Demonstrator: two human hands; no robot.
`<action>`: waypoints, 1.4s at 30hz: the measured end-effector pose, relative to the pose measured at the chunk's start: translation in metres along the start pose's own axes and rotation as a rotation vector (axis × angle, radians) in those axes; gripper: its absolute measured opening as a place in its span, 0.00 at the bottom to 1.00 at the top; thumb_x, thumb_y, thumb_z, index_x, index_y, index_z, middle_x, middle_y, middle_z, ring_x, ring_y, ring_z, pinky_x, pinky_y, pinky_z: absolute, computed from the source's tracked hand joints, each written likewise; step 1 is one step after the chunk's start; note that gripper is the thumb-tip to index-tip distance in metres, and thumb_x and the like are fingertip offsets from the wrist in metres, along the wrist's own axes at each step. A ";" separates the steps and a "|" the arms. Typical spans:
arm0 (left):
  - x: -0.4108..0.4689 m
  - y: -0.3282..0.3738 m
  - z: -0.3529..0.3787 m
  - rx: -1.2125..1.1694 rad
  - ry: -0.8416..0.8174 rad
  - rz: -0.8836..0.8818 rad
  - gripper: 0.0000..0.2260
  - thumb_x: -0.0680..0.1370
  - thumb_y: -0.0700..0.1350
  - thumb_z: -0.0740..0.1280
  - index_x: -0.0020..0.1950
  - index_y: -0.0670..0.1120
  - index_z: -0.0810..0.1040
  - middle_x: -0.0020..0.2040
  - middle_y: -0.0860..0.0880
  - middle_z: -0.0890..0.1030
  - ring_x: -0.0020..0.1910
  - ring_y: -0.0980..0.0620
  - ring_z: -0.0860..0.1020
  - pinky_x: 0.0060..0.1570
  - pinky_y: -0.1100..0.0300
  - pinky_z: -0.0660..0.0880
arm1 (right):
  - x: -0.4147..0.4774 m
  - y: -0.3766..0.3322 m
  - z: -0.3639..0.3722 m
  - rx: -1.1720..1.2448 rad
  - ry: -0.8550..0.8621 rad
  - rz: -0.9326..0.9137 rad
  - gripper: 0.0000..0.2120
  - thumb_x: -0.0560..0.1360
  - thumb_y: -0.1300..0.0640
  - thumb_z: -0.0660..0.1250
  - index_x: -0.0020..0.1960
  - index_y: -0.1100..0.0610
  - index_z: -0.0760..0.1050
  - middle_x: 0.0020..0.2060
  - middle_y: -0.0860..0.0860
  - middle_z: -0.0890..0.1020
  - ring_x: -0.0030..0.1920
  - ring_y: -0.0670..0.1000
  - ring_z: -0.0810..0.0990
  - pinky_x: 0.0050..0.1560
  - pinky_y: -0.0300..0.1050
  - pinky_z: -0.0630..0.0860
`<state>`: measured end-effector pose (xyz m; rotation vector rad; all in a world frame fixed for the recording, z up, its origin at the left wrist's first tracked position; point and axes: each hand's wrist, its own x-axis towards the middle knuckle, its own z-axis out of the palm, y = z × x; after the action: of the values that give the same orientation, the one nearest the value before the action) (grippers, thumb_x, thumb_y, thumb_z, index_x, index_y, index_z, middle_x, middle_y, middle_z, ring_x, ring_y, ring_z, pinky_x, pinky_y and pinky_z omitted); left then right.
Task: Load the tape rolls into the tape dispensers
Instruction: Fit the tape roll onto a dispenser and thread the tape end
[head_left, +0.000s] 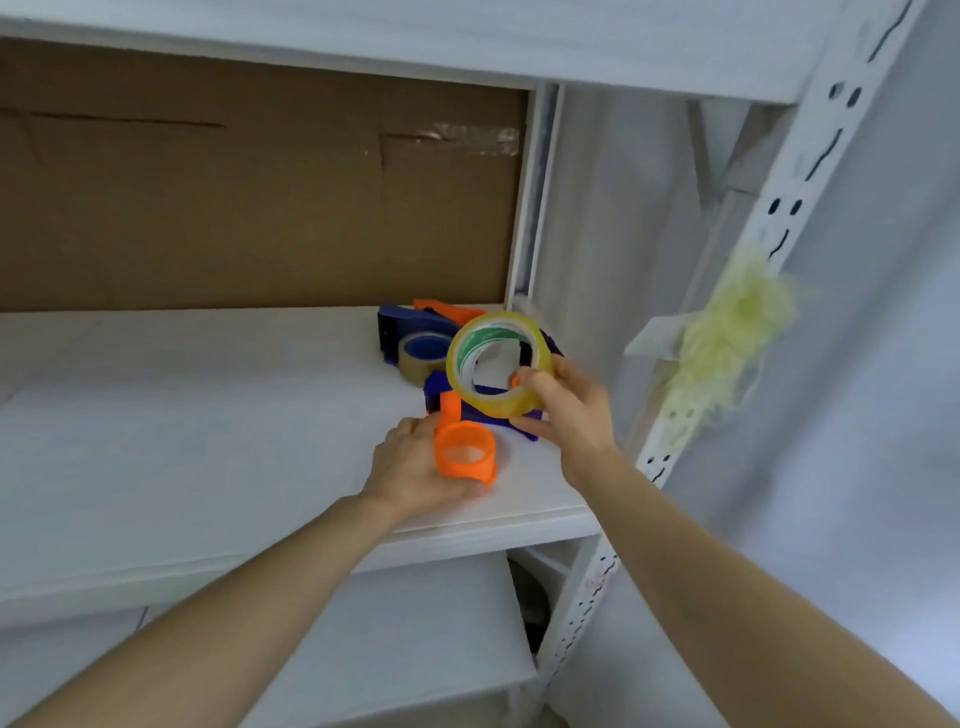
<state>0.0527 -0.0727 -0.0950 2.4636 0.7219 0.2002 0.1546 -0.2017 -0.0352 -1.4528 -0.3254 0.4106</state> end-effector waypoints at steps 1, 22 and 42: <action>-0.004 0.004 0.000 -0.004 0.013 -0.038 0.43 0.53 0.71 0.66 0.65 0.53 0.68 0.61 0.49 0.74 0.61 0.47 0.71 0.57 0.55 0.69 | 0.001 0.000 -0.001 -0.011 -0.032 -0.023 0.13 0.70 0.59 0.72 0.52 0.51 0.76 0.45 0.52 0.82 0.50 0.53 0.81 0.49 0.52 0.82; -0.018 0.010 0.011 -0.435 0.064 -0.157 0.51 0.68 0.46 0.76 0.77 0.48 0.41 0.72 0.47 0.65 0.69 0.47 0.68 0.65 0.54 0.67 | -0.002 0.047 -0.019 -0.993 -0.330 -0.810 0.26 0.68 0.69 0.72 0.64 0.55 0.73 0.61 0.55 0.76 0.65 0.57 0.71 0.59 0.46 0.72; -0.035 0.011 -0.001 -0.347 0.072 -0.055 0.44 0.63 0.53 0.62 0.77 0.50 0.47 0.76 0.49 0.57 0.75 0.49 0.52 0.70 0.53 0.56 | -0.002 0.091 -0.019 -1.014 -0.433 -0.965 0.26 0.65 0.60 0.75 0.61 0.51 0.73 0.56 0.51 0.79 0.58 0.56 0.77 0.60 0.51 0.75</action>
<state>0.0276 -0.0990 -0.0876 2.1138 0.7175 0.3623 0.1545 -0.2128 -0.1273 -1.9240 -1.6768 -0.3100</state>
